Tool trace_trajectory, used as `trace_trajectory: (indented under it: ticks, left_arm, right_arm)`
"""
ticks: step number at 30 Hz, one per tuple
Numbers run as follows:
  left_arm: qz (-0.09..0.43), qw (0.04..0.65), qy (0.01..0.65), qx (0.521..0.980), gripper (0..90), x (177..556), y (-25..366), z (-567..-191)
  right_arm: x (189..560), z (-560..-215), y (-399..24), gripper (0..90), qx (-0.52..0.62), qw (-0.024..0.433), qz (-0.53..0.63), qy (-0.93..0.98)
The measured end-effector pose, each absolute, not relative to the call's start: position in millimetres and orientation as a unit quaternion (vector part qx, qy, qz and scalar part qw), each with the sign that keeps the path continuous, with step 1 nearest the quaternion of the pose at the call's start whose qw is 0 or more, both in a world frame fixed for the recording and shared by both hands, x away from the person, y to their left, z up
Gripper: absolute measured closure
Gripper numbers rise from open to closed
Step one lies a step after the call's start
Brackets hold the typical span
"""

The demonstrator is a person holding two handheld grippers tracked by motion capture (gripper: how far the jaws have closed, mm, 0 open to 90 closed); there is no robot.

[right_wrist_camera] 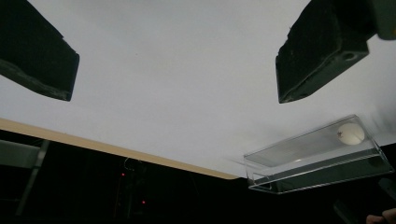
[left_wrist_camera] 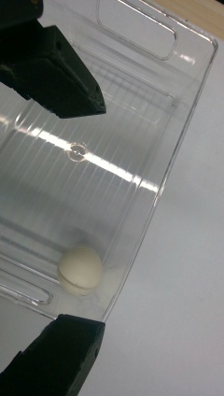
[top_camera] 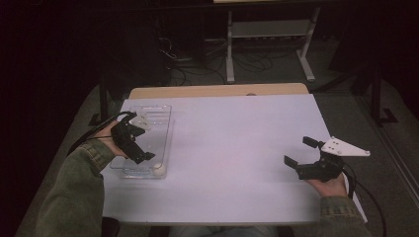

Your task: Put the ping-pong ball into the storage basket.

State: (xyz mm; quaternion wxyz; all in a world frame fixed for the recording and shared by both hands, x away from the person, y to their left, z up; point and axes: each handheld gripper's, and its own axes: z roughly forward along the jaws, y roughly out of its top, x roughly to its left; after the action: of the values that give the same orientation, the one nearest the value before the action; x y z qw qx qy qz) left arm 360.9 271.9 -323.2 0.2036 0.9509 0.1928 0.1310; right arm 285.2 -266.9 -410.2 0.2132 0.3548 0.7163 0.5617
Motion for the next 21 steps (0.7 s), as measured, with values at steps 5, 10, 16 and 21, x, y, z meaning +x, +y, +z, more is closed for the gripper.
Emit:
trace_trajectory:
  ticks: [5,10,16,21]
  left_arm:
    - [0.139,0.21,0.2,0.947,0.0,356.4,274.9,-326.5]
    - [0.146,0.225,0.21,0.94,0.0,353.4,278.0,-328.3]
    - [0.145,0.255,0.221,0.93,0.0,351.1,278.1,-331.8]
    - [0.153,0.267,0.228,0.924,0.0,348.2,280.0,-333.2]
  right_arm:
    - [285.2,-410.2,-266.6,0.0,0.355,0.213,0.561,0.717]
    - [285.1,-410.2,-266.7,0.0,0.356,0.213,0.561,0.717]
    - [285.2,-410.3,-266.5,0.0,0.355,0.213,0.56,0.717]
    - [284.8,-410.1,-267.5,0.0,0.357,0.213,0.561,0.715]
